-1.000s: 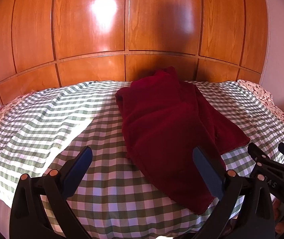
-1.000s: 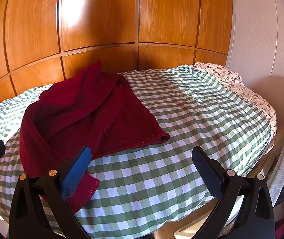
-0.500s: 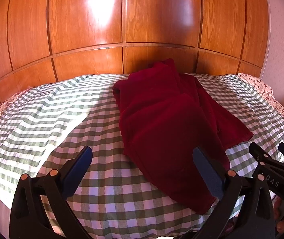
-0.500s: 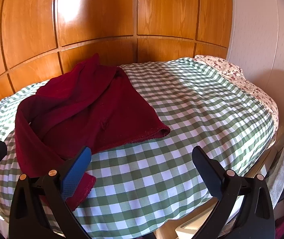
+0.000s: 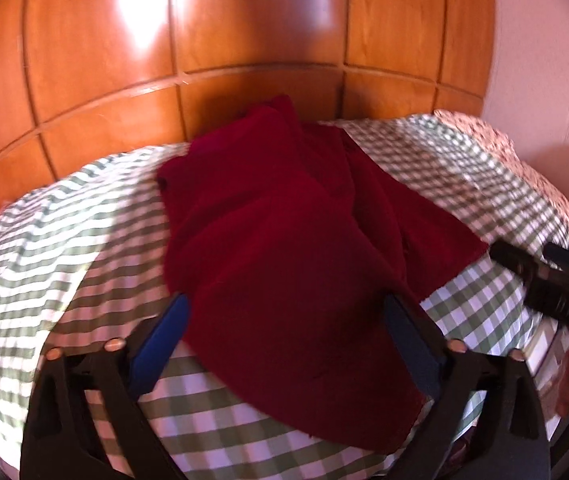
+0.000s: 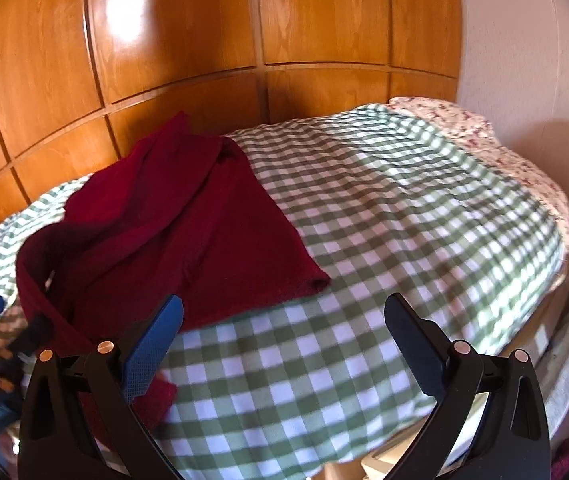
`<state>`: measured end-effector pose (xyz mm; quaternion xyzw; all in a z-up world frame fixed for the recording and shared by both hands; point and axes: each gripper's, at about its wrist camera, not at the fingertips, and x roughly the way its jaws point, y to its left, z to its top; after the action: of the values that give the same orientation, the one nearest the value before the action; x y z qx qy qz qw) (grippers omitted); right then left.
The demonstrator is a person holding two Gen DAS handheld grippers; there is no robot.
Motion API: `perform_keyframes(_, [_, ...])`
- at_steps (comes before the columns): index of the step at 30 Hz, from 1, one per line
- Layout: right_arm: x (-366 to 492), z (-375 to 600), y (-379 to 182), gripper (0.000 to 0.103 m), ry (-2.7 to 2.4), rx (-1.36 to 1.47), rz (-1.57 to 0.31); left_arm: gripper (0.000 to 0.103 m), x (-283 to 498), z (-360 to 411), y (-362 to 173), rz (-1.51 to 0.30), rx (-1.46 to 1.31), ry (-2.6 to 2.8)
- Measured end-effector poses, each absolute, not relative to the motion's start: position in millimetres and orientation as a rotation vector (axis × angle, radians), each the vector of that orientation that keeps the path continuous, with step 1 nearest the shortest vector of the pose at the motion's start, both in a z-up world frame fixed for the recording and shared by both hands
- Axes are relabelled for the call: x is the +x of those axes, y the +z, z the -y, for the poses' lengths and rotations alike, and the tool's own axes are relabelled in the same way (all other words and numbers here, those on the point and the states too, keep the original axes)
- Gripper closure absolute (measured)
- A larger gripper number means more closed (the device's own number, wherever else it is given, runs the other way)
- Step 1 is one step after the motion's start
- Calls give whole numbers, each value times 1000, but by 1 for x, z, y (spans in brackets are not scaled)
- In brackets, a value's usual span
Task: Fold small clothes
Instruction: 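Grasp the red sweater with the left gripper while the right gripper grasps it too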
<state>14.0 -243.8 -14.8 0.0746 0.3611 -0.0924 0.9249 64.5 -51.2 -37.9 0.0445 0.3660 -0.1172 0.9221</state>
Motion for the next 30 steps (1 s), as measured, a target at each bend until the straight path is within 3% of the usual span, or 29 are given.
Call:
perform_keyframes(4, [45,246,-10,14,-94,249,-765,80,78,48,-51,-823,49,-312])
perform_keyframes(6, [65,243,-11,25,-11,311,-797,90,80,33,-49,-827,-37,-360])
perform_keyframes(8, [83,236,-16,31,84,372,-836,93,81,11,-40,-815,-123,-383])
perform_keyframes(12, [126,207,-38,31,276,470,-956,95,85,-45,-18,-785,-312,-404])
perform_keyframes(13, [133,200,-41,35,301,474,-975,96,85,-61,-13,-771,-335,-384])
perform_keyframes(18, [167,157,-52,36,379,462,-991,96,91,-126,8,-724,-427,-335])
perform_keyframes(20, [177,139,-51,57,379,400,-986,96,91,-143,13,-700,-420,-295])
perform_keyframes(21, [179,134,-50,60,371,370,-991,96,92,-152,15,-688,-417,-272])
perform_keyframes(23, [184,126,-51,78,358,301,-997,96,99,-171,15,-685,-414,-197])
perform_keyframes(30, [173,139,-37,88,372,201,-954,96,160,-252,-2,-728,-442,115])
